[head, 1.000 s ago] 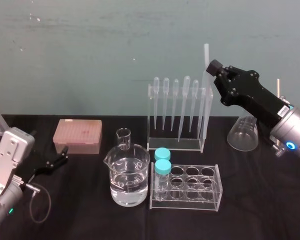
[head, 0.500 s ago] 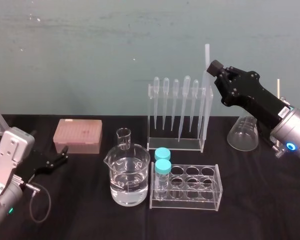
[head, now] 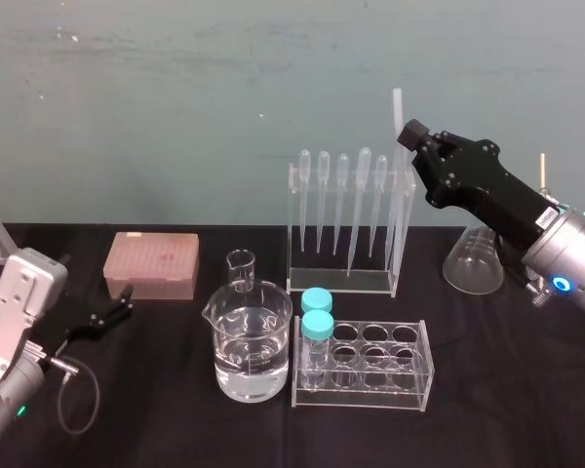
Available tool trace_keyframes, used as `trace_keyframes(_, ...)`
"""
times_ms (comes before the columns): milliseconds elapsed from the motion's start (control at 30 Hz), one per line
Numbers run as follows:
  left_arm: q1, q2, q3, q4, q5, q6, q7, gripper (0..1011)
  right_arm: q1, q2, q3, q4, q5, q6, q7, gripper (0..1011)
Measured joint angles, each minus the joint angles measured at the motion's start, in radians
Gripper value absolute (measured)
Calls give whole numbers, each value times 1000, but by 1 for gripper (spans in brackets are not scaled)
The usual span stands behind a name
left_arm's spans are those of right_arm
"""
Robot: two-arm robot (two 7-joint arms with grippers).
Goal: Pick up the stirring rod with one hand, then place it down.
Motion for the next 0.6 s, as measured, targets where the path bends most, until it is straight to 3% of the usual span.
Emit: trace_keyframes(600,0,0,0,0,0,0,0,1000,3,9,-15,6,7,8,18,0)
